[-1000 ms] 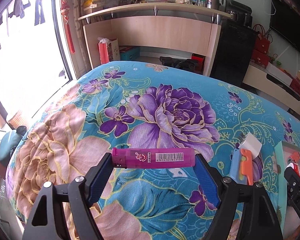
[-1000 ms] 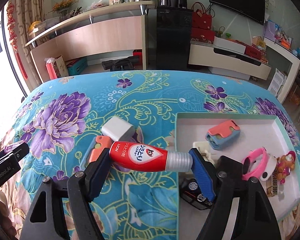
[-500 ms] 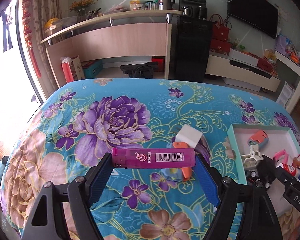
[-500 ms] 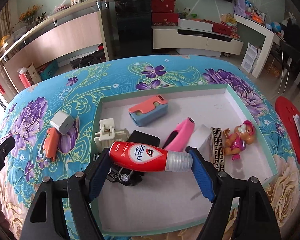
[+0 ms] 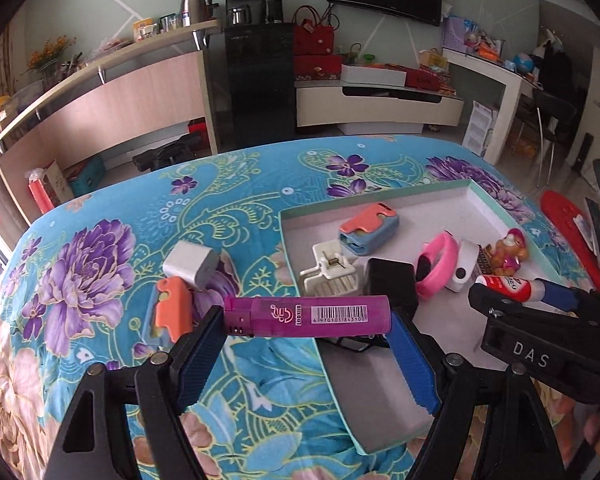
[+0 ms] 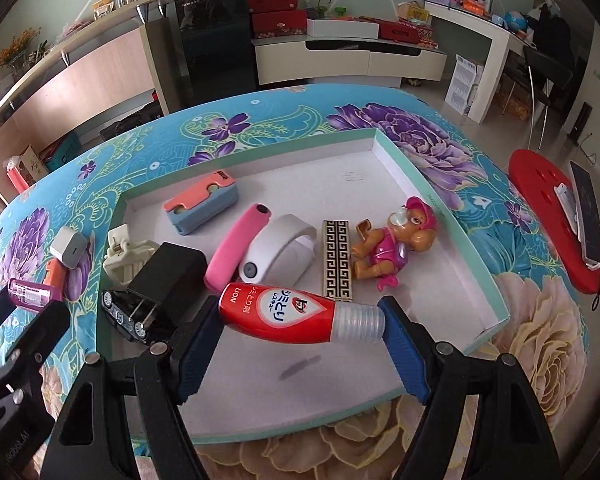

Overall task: Organize rigid objects
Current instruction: 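Carry the lighter and red bottle into the white tray and open both tools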

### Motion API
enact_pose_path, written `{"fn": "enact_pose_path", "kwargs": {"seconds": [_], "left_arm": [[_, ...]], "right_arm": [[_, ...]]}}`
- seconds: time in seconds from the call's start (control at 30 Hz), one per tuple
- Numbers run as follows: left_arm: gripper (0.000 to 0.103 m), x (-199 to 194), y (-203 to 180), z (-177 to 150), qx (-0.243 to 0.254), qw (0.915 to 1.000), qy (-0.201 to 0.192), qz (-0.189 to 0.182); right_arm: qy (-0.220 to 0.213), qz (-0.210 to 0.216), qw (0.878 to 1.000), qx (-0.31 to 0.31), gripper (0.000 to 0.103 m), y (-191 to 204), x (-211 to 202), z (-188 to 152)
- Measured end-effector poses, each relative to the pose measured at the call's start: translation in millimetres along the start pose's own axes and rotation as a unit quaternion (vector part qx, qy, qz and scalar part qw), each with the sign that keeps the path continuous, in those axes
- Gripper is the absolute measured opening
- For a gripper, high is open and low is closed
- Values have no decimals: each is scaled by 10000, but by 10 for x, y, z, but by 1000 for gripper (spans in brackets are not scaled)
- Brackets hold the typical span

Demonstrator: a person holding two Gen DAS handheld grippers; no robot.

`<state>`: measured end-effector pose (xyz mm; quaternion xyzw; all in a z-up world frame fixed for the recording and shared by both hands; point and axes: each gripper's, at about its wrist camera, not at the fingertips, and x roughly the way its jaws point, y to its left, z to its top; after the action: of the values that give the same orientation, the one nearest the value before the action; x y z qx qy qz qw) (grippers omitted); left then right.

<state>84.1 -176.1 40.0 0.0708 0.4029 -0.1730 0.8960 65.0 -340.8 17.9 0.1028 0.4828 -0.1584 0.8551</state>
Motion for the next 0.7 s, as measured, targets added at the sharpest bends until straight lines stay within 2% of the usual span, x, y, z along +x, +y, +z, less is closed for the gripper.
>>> {"fn": "enact_pose_path", "kwargs": {"seconds": [0.2, 0.37, 0.7], "left_arm": [[83, 114, -187, -61, 100, 9992, 223, -309], [83, 199, -314, -116, 323, 9987, 329, -218], [83, 268, -372, -167, 368, 9978, 489, -251]], "right_arm": [[3, -118, 9999, 116, 79, -153, 10, 8], [98, -68, 9998, 139, 79, -195, 71, -5], [161, 89, 9996, 220, 79, -222, 126, -2]]}}
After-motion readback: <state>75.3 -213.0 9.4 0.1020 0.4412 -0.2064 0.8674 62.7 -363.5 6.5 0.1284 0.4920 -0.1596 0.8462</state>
